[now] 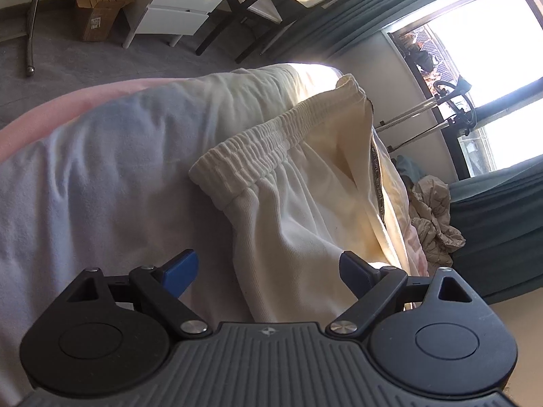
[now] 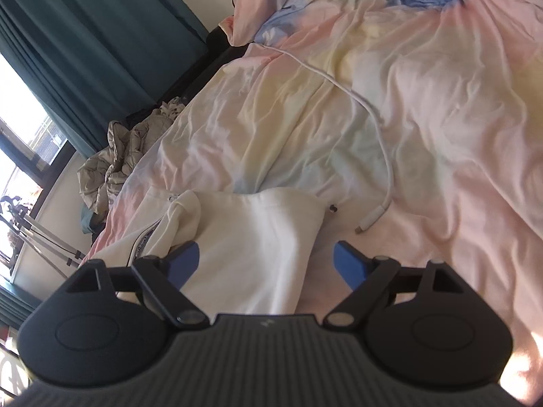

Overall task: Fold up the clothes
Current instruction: 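Grasp the elastic waistband with the left gripper while the right gripper grasps the leg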

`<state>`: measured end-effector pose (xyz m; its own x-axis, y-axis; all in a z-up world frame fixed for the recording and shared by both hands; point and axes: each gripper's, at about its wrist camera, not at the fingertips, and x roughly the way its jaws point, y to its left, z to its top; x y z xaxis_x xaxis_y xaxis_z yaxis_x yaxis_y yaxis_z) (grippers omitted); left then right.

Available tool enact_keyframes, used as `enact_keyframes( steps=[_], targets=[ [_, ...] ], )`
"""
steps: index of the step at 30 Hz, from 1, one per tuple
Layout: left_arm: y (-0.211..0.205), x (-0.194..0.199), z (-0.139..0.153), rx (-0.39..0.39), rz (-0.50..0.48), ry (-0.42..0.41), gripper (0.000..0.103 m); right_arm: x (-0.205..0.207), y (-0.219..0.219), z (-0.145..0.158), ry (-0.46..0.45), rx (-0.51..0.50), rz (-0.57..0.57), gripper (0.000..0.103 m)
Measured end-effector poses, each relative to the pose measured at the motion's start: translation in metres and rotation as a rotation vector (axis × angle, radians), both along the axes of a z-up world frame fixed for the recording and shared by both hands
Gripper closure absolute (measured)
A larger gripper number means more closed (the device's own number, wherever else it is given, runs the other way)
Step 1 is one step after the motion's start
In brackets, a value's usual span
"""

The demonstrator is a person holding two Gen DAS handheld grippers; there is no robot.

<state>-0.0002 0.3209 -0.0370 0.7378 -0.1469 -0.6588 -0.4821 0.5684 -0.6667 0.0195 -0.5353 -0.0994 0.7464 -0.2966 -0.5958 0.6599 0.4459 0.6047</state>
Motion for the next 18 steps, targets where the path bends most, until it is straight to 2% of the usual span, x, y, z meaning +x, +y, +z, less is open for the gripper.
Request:
enact_keyframes(
  steps=[2,6,10,13,15,16,17,18],
  targets=[
    [0.001,0.009,-0.011,-0.034,-0.008,0.011,0.017,-0.002,-0.005,-0.009,-0.01,0.091,-0.022,0.016],
    [0.003,0.028,-0.033,-0.1,-0.029,0.029,0.023,-0.005,-0.011,-0.021,0.002,0.176,-0.065,0.016],
    [0.004,0.047,-0.05,-0.16,-0.064,0.029,0.035,0.004,-0.014,-0.038,-0.018,0.283,-0.084,0.016],
    [0.003,0.054,-0.054,-0.168,-0.079,0.005,0.038,0.023,-0.013,-0.046,-0.03,0.299,-0.059,0.017],
    [0.001,0.056,-0.056,-0.159,-0.077,0.002,0.039,0.034,-0.013,-0.049,-0.02,0.274,-0.051,0.019],
    [-0.001,0.057,-0.056,-0.151,-0.076,0.0,0.044,0.039,-0.013,-0.05,-0.013,0.259,-0.048,0.023],
    [-0.002,0.056,-0.055,-0.143,-0.075,-0.005,0.054,0.044,-0.012,-0.051,-0.007,0.244,-0.046,0.026],
    [-0.002,0.053,-0.052,-0.135,-0.074,-0.018,0.06,0.048,-0.012,-0.052,-0.009,0.235,-0.043,0.035]
  ],
)
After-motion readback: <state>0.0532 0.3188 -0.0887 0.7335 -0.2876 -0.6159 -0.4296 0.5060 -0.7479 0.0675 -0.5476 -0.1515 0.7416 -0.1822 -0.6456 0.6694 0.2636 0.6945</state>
